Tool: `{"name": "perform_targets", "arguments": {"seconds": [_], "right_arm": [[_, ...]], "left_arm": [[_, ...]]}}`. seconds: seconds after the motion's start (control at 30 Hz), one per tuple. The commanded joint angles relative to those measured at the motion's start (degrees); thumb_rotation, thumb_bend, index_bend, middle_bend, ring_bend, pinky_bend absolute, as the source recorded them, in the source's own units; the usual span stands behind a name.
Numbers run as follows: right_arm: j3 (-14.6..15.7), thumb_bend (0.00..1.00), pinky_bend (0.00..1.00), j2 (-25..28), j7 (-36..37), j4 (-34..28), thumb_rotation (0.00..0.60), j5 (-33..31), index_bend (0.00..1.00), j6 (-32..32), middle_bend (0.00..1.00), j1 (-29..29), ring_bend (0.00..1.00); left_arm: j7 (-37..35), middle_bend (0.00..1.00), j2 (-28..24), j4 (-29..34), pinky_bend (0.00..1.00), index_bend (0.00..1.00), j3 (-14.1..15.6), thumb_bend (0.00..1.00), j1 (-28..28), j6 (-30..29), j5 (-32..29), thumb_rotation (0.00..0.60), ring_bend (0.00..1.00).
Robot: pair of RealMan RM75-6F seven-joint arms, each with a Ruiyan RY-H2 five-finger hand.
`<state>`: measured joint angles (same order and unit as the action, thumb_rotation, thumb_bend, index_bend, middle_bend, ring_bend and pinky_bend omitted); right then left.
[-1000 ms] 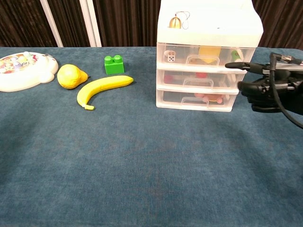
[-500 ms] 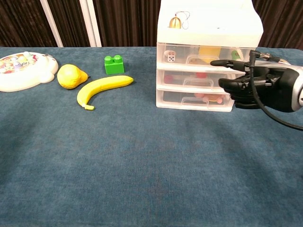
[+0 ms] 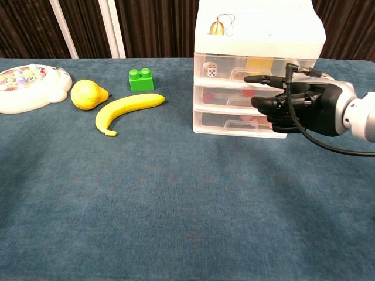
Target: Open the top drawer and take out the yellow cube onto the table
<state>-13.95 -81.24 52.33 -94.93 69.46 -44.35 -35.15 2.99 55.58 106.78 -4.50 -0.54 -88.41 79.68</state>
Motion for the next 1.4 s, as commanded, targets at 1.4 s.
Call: {"name": "perform_targets", "arguments": {"seconds": [1.4], "right_arm": [[-3.78, 0.53, 1.00, -2.13, 3.51, 4.36, 0.600, 0.93, 0.00, 6.24, 0.90, -2.33, 0.96]], "left_arm": [[0.40, 0.00, 0.30, -0.38, 0.00, 0.07, -0.47, 0.34, -0.33, 0.32, -1.11, 0.600, 0.00]]}}
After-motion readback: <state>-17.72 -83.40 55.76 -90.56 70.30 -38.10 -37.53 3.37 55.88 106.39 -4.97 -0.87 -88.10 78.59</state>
